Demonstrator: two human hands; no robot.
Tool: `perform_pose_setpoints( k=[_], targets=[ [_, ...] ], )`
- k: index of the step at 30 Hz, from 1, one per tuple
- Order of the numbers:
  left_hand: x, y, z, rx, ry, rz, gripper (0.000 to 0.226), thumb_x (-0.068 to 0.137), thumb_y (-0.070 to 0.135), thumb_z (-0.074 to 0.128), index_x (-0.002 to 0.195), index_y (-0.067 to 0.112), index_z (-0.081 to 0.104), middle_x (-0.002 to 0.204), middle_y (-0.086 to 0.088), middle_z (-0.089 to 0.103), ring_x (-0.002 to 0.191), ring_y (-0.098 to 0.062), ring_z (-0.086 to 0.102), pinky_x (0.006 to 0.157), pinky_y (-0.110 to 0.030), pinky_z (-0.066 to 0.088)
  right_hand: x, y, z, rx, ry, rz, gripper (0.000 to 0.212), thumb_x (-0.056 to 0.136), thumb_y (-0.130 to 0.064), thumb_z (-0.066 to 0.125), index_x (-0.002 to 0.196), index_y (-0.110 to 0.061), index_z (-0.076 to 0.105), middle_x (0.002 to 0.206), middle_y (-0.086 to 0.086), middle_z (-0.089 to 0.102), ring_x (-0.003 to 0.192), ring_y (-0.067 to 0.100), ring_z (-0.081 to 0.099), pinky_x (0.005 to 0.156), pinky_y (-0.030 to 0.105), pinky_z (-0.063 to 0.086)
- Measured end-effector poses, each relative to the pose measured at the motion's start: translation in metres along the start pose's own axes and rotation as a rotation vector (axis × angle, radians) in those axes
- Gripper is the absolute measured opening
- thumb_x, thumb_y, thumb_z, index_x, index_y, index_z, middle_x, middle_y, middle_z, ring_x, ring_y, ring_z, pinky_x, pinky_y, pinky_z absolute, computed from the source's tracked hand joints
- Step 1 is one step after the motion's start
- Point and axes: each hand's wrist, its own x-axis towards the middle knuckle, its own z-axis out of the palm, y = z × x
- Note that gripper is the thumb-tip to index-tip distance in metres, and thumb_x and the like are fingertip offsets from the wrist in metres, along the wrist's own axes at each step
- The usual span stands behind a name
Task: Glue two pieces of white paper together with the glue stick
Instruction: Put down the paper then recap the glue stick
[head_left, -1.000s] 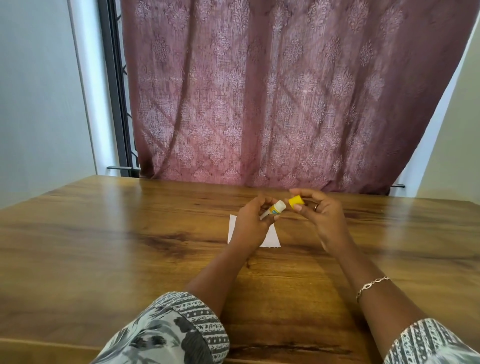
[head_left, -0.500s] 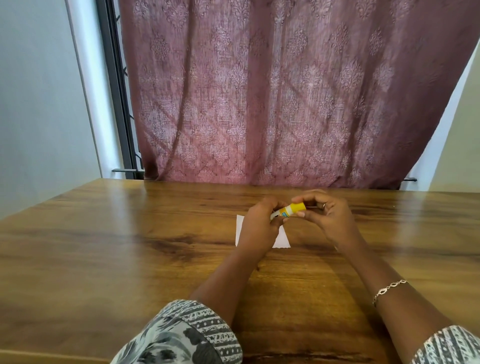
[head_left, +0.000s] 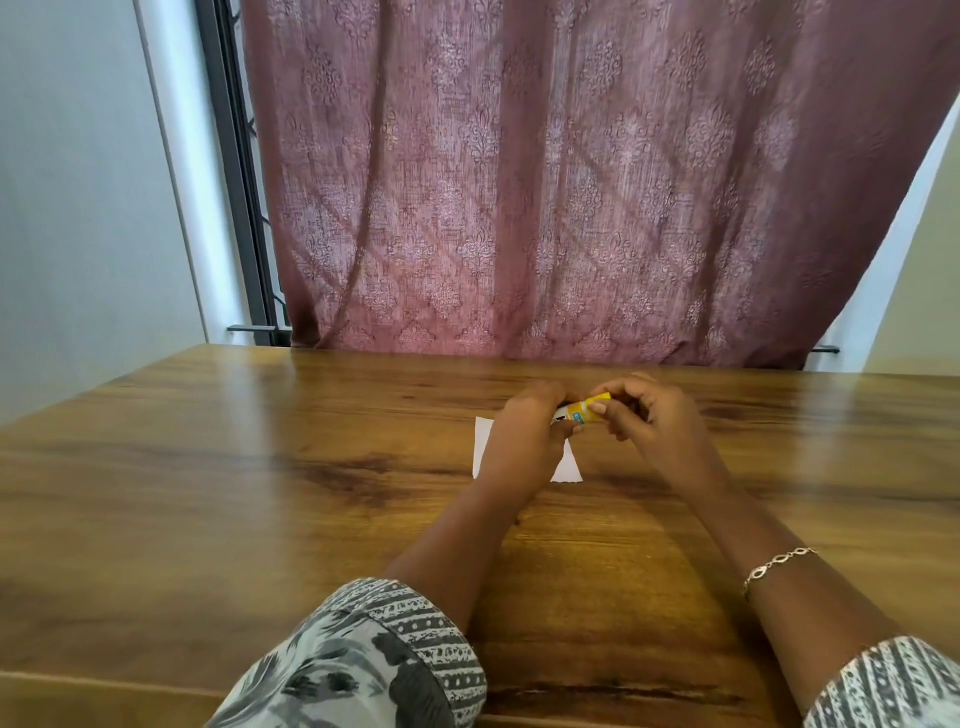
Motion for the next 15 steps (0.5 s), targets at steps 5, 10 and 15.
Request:
perform_pose_setpoints(
  k=[5,10,15],
  targets=[
    [-0.0002,0.0019,-0.0017,0.006,0.04,-0.007,0.028,0.083,0.012,0.063,0.11,0.005,0.062,0.104,-0.015,0.066,0.095,-0.029,0.058,0.075,-0.031,0.039,-0.0007,0.0001,-0.0011,-0.007,-0.02,0.002,0.024,0.08,-0.01,0.065,0.094,-0.029,0.061,0.069,-0.003,0.061,0.059,0.007,0.057,0.06,0.026,0.049],
    [0.0013,-0.0016,-0.0036,0.02,0.035,-0.025,0.028,0.081,0.011,0.065,0.108,0.005,0.063,0.105,-0.013,0.065,0.095,-0.026,0.057,0.072,-0.022,0.032,-0.0022,-0.0025,-0.002,-0.044,-0.057,-0.003,0.027,0.081,-0.002,0.062,0.095,-0.025,0.06,0.068,0.003,0.059,0.057,0.008,0.054,0.06,0.028,0.048],
    [0.0005,-0.0014,-0.0031,0.02,0.043,-0.004,0.027,0.078,0.01,0.067,0.104,0.004,0.063,0.102,-0.012,0.066,0.093,-0.025,0.057,0.071,-0.021,0.031,-0.0041,-0.0044,-0.0007,-0.226,-0.043,-0.037,0.012,0.085,-0.022,0.059,0.087,-0.011,0.062,0.057,-0.007,0.055,0.053,0.019,0.056,0.06,0.043,0.049]
  ],
)
